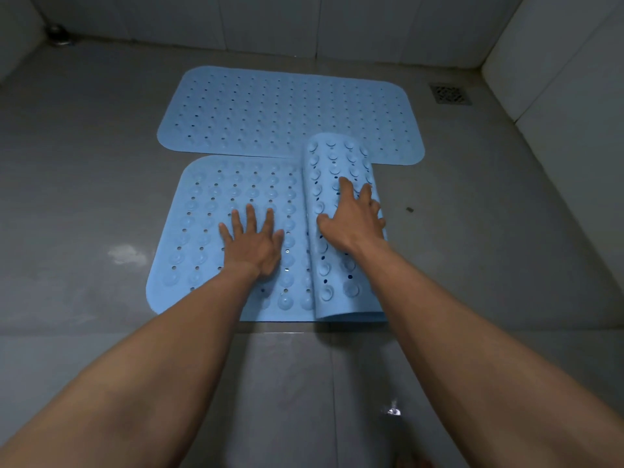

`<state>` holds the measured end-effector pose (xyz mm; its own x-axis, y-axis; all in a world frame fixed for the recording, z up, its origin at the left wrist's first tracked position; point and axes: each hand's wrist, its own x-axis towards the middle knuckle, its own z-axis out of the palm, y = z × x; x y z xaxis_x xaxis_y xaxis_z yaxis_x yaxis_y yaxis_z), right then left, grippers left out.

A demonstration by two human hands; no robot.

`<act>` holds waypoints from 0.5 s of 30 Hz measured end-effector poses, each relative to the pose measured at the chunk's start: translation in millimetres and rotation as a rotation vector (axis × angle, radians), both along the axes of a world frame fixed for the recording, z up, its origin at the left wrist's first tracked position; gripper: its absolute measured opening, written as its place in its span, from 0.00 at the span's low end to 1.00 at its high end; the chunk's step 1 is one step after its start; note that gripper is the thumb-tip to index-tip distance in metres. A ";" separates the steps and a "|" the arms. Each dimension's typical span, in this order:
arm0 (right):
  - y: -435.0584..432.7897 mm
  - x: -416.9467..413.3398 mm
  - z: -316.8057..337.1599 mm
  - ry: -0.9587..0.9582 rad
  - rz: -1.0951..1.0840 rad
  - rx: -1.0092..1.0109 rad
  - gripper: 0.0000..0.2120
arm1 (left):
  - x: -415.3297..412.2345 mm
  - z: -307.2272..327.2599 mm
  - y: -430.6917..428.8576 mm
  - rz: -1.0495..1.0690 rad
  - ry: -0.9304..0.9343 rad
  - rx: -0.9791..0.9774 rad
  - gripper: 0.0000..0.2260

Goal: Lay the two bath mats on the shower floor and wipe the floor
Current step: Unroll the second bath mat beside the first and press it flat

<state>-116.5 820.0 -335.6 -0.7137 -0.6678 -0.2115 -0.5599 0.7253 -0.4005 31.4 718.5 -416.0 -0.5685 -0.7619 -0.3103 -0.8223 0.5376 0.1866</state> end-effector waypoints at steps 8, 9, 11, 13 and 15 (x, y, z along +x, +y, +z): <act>26.9 -21.6 -10.1 0.123 0.034 0.085 0.42 | -21.5 -10.2 32.5 0.012 0.000 -0.069 0.30; 30.5 -23.7 -11.8 0.136 0.042 0.118 0.46 | -25.1 -8.1 34.7 -0.015 0.008 -0.076 0.28; 37.6 -26.6 -15.6 0.123 0.053 0.147 0.50 | -34.6 -3.1 43.1 -0.066 0.062 -0.073 0.25; 44.8 -30.3 -18.0 0.101 0.054 0.131 0.48 | -46.7 0.4 54.4 -0.079 0.123 -0.044 0.24; 53.2 -34.7 -19.0 0.087 0.036 0.082 0.42 | -57.3 -0.3 65.0 -0.071 0.145 -0.014 0.24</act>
<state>-151.2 873.2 -354.6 -0.7074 -0.6764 -0.2051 -0.6163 0.7324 -0.2895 -25.9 783.4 -416.3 -0.6592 -0.7218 -0.2106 -0.7470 0.5969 0.2926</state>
